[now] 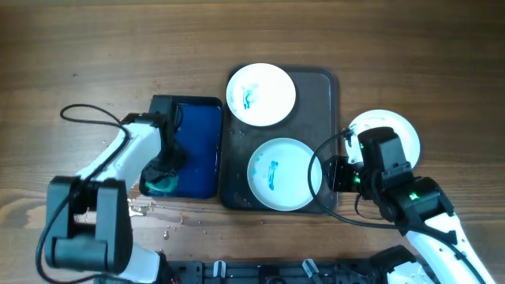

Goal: Clean dirty plates on tray and stack at the side

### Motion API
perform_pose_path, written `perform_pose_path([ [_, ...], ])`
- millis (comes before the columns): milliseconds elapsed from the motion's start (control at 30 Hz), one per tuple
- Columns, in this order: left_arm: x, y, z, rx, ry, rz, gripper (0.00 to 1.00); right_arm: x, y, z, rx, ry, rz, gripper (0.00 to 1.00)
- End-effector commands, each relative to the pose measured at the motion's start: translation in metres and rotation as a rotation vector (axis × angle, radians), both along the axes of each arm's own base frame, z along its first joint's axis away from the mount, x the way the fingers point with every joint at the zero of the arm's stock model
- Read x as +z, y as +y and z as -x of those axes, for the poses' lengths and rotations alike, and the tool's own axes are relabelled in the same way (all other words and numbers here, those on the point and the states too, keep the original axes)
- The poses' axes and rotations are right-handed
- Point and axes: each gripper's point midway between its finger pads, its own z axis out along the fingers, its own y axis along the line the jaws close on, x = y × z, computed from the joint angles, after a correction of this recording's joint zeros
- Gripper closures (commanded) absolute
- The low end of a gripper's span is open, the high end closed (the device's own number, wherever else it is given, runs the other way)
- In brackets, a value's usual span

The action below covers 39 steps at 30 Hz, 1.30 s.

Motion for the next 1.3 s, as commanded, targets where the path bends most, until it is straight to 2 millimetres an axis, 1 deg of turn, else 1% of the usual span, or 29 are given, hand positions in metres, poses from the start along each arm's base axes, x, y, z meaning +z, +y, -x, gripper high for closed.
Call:
perform_pose_path([
  [0,-0.017,-0.004,-0.002,0.027,0.017,0.025,0.96,-0.006,0.004,0.001,0.027,0.042,0.009,0.69],
  [33,-0.016,-0.01,-0.004,-0.003,0.011,0.064,0.96,-0.011,0.004,0.0,0.027,0.058,0.016,0.69],
  [100,-0.008,-0.035,-0.01,-0.095,-0.009,0.213,0.96,-0.022,0.004,0.001,0.026,0.105,0.032,0.7],
  [133,0.002,-0.051,-0.015,-0.15,-0.04,0.308,0.96,-0.026,0.004,0.001,0.026,0.123,0.038,0.7],
  [167,0.012,-0.063,-0.018,-0.186,-0.069,0.374,0.96,-0.031,0.004,0.001,0.027,0.142,0.045,0.7],
  [200,0.022,-0.069,-0.021,-0.201,-0.1,0.41,0.96,-0.034,0.003,0.001,0.026,0.153,0.049,0.71],
  [233,0.029,-0.07,-0.021,-0.205,-0.119,0.413,0.96,-0.035,0.003,0.001,0.026,0.158,0.051,0.73],
  [267,0.042,-0.063,-0.02,-0.21,-0.153,0.371,0.96,-0.034,0.004,0.0,0.027,0.15,0.049,0.73],
  [333,0.062,-0.052,-0.02,-0.215,-0.199,0.307,0.96,-0.032,0.006,-0.006,0.026,0.124,0.04,0.73],
  [400,0.087,-0.052,-0.023,-0.232,-0.268,0.297,0.96,-0.032,0.007,-0.017,0.019,0.092,0.043,0.73],
  [433,0.102,-0.055,-0.024,-0.247,-0.312,0.298,0.96,-0.036,0.006,-0.021,0.012,0.093,0.054,0.73],
  [500,0.122,-0.068,-0.024,-0.284,-0.371,0.336,0.96,-0.055,0.007,-0.025,0.012,0.142,0.081,0.73],
  [600,0.124,-0.092,-0.019,-0.353,-0.37,0.394,0.96,-0.097,0.001,-0.026,0.0,0.255,0.154,0.7],
  [667,0.127,-0.118,-0.018,-0.415,-0.379,0.468,0.96,-0.12,0.007,-0.022,0.034,0.323,0.148,0.68],
  [700,0.129,-0.132,-0.018,-0.446,-0.387,0.501,0.96,-0.131,0.012,-0.02,0.058,0.356,0.137,0.69],
  [733,0.129,-0.147,-0.019,-0.446,-0.393,0.526,0.96,-0.141,0.012,-0.018,0.056,0.385,0.142,0.8],
  [767,0.129,-0.157,-0.02,-0.445,-0.396,0.539,0.96,-0.146,0.011,-0.016,0.049,0.403,0.145,0.87],
  [800,0.126,-0.175,-0.021,-0.451,-0.399,0.563,0.96,-0.154,0.01,-0.012,0.025,0.439,0.15,0.93],
  [833,0.122,-0.193,-0.02,-0.46,-0.392,0.587,0.96,-0.157,0.009,-0.011,0.023,0.452,0.153,0.95],
  [867,0.112,-0.215,-0.017,-0.483,-0.368,0.609,0.96,-0.159,0.009,-0.01,0.025,0.456,0.156,0.94],
  [933,0.095,-0.239,-0.013,-0.516,-0.335,0.624,0.96,-0.157,0.009,-0.012,0.035,0.443,0.155,0.89],
  [967,0.09,-0.255,-0.012,-0.526,-0.329,0.656,0.96,-0.152,0.01,-0.014,0.05,0.424,0.153,0.85],
  [1000,0.087,-0.266,-0.012,-0.546,-0.33,0.678,0.96,-0.148,0.011,-0.015,0.052,0.41,0.149,0.83],
  [1033,0.082,-0.276,-0.012,-0.56,-0.33,0.694,0.96,-0.14,0.011,-0.018,0.053,0.383,0.145,0.82],
  [1067,0.072,-0.287,-0.011,-0.552,-0.316,0.702,0.96,-0.128,0.005,-0.022,0.023,0.347,0.16,0.77],
  [1133,0.055,-0.298,-0.008,-0.546,-0.289,0.704,0.96,-0.112,-0.011,-0.026,-0.054,0.302,0.2,0.75],
  [1200,0.033,-0.305,-0.007,-0.548,-0.259,0.692,0.96,-0.088,-0.028,-0.033,-0.105,0.219,0.227,0.71],
  [1233,0.017,-0.3,-0.007,-0.536,-0.233,0.651,0.96,-0.076,-0.032,-0.036,-0.106,0.176,0.225,0.69],
  [1267,0.001,-0.287,-0.004,-0.491,-0.191,0.587,0.96,-0.069,-0.032,-0.037,-0.108,0.152,0.218,0.65],
])
